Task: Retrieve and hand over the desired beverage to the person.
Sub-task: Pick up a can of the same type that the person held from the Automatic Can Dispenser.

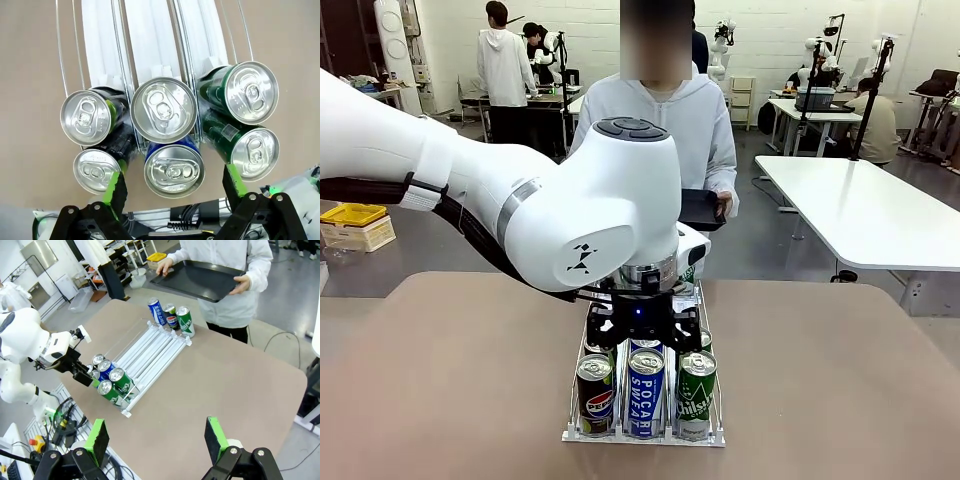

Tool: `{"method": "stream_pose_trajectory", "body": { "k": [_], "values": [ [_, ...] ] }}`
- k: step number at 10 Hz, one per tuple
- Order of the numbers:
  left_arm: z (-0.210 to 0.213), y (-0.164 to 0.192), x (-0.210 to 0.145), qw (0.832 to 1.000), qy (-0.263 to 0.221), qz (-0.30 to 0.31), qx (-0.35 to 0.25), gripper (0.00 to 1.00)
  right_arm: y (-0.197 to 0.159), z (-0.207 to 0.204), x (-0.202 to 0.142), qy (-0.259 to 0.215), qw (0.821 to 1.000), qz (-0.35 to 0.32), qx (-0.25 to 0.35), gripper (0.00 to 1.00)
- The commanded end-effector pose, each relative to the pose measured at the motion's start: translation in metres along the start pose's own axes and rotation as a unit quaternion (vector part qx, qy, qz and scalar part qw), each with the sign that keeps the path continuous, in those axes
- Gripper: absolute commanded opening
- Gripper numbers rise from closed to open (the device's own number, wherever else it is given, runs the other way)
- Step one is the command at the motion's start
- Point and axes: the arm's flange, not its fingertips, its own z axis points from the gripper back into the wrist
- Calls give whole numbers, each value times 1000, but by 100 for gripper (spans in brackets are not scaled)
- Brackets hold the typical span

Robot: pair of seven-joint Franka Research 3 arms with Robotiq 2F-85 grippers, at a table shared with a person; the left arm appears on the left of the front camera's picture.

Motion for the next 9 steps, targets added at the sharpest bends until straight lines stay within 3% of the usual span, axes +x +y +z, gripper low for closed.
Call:
{"method": "stream_pose_trajectory", "body": {
  "k": [1, 9],
  "values": [
    [3, -5, 4, 1000, -8, -4, 12, 100, -1, -1, 4, -9, 1000, 7, 13, 100],
    [-1, -5, 5, 1000, 15, -5, 19, 100, -1, -1, 4, -9, 1000, 7, 13, 100]
  ]
}}
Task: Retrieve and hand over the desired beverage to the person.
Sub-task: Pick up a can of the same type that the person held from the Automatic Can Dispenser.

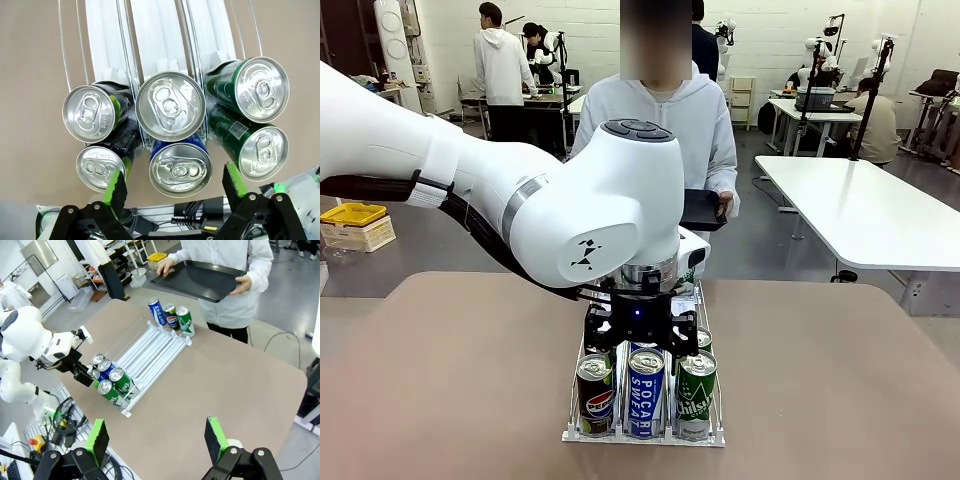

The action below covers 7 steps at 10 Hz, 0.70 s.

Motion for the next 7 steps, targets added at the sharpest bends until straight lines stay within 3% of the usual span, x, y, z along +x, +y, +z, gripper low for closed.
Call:
{"method": "stream_pose_trajectory", "body": {
  "k": [1, 2, 3, 4, 6, 7],
  "values": [
    [2, -5, 4, 1000, -5, -6, 1, 100, -1, 0, 4, -9, 1000, 5, 13, 100],
    [2, -4, 4, 1000, -9, -10, -2, 52, -1, 0, 4, -9, 1000, 5, 13, 100],
    [1, -4, 3, 1000, -6, -11, -1, 42, -1, 0, 4, -9, 1000, 5, 13, 100],
    [0, -4, 4, 1000, -5, -11, 0, 0, -1, 0, 4, -9, 1000, 5, 13, 100],
    [-2, -5, 4, 1000, -3, -15, -1, 0, -1, 0, 4, -9, 1000, 5, 13, 100],
    [-3, -6, 3, 1000, -1, -18, -2, 16, -1, 0, 4, -9, 1000, 5, 13, 100]
  ]
}}
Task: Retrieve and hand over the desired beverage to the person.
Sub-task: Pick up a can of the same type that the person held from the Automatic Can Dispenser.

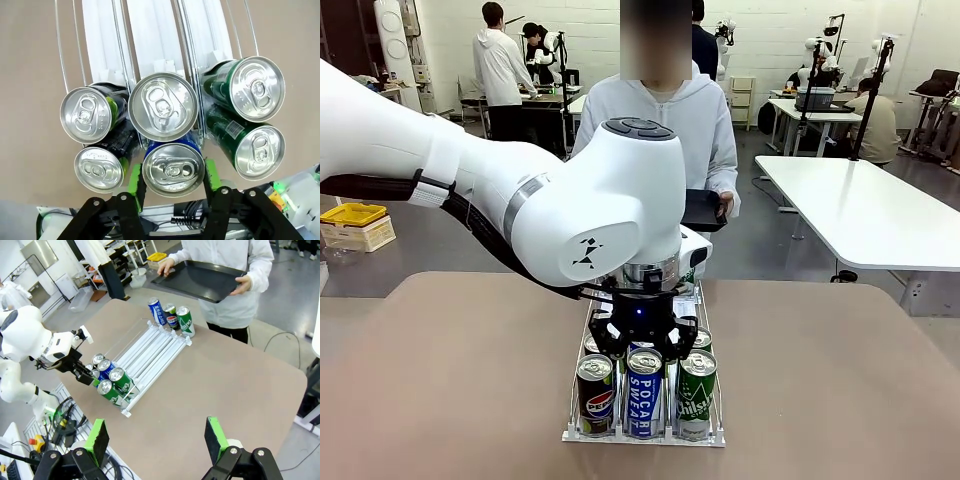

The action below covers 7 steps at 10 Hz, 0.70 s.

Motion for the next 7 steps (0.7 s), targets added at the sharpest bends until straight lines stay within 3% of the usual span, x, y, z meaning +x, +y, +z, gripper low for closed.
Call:
{"method": "stream_pose_trajectory", "body": {
  "k": [1, 2, 7],
  "values": [
    [-5, -4, 3, 1000, 2, -13, 0, 7, -1, 0, 4, -9, 1000, 5, 13, 100],
    [-5, -4, 3, 1000, 4, -14, -1, 0, -1, 0, 4, -9, 1000, 5, 13, 100],
    [1, -3, 4, 1000, 15, -21, 3, 0, -1, 0, 4, -9, 1000, 5, 13, 100]
  ]
}}
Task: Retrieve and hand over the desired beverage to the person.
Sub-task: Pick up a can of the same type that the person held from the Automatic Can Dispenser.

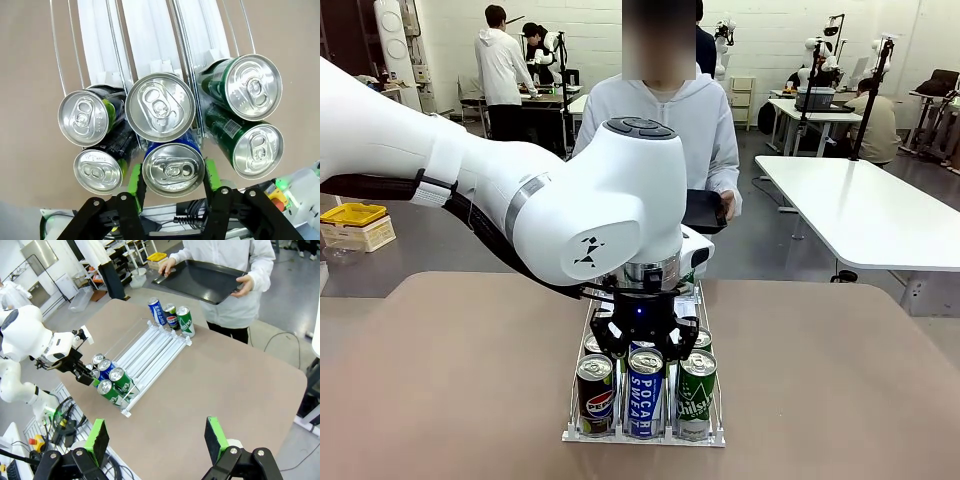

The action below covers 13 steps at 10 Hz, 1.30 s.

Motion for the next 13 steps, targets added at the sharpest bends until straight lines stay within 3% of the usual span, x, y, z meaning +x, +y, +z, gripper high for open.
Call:
{"method": "stream_pose_trajectory", "body": {
  "k": [1, 9, 13],
  "values": [
    [17, -2, 4, 999, 25, -12, 17, 0, -1, 0, 4, -9, 1000, 5, 13, 100],
    [197, 9, 8, 999, -18, 0, -27, 0, -1, 0, 4, -9, 1000, 5, 13, 100],
    [237, -2, 29, 999, -32, 15, 4, 0, -1, 0, 4, -9, 1000, 5, 13, 100]
  ]
}}
